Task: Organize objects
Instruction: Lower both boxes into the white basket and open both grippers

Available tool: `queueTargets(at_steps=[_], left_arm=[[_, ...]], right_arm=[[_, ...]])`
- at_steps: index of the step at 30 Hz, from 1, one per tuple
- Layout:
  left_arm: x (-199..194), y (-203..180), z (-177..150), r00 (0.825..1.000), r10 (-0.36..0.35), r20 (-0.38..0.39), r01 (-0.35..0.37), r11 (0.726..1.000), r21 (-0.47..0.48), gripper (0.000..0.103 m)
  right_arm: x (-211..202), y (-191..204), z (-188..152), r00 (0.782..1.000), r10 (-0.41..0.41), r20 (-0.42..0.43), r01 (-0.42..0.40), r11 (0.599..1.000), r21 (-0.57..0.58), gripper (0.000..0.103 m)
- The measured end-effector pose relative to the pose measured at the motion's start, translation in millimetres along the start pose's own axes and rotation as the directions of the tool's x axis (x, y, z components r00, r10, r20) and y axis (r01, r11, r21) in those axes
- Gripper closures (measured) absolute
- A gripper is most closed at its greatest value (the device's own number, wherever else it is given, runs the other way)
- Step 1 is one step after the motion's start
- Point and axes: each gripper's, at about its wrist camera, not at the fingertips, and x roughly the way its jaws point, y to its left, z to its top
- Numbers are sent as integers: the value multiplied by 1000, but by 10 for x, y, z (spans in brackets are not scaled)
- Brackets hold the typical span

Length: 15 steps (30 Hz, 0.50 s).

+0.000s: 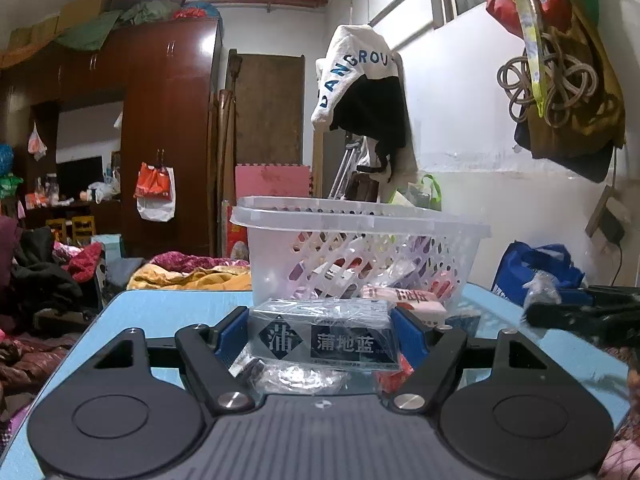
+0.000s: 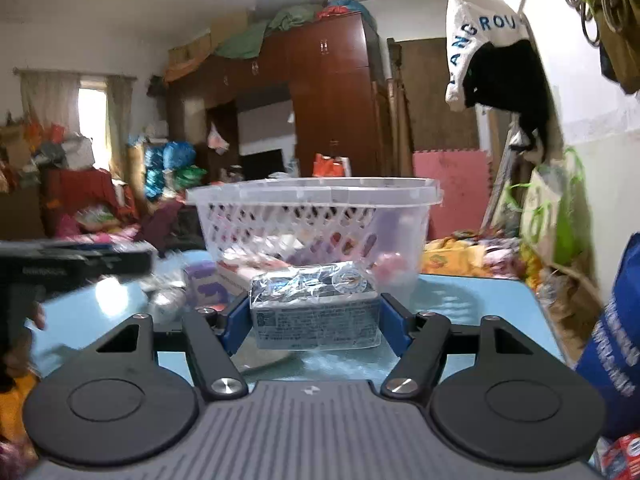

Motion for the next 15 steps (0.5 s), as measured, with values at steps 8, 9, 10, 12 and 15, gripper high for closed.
queueTargets(at_steps=[8, 9, 10, 12, 15], left_arm=[[203, 58, 715, 1000, -12, -5, 12, 999, -34, 24], [313, 38, 838, 1000, -12, -24, 12, 1000, -23, 24], [446, 24, 965, 999, -7, -42, 6, 1000, -25, 24], [693, -11, 1131, 997, 18, -74, -19, 1000, -12, 24], [1101, 13, 1252, 988, 40, -149, -45, 999, -27, 24]], right_arm=[[206, 17, 787, 997, 72, 10, -72, 996, -54, 33], [290, 16, 874, 996, 85, 5, -85, 995, -57, 33], [410, 36, 977, 997, 80, 5, -80, 993, -87, 33], [655, 89, 1108, 1000, 14, 0, -14, 988, -151, 33], [1075, 99, 1208, 998, -20, -64, 9, 985, -171, 33]])
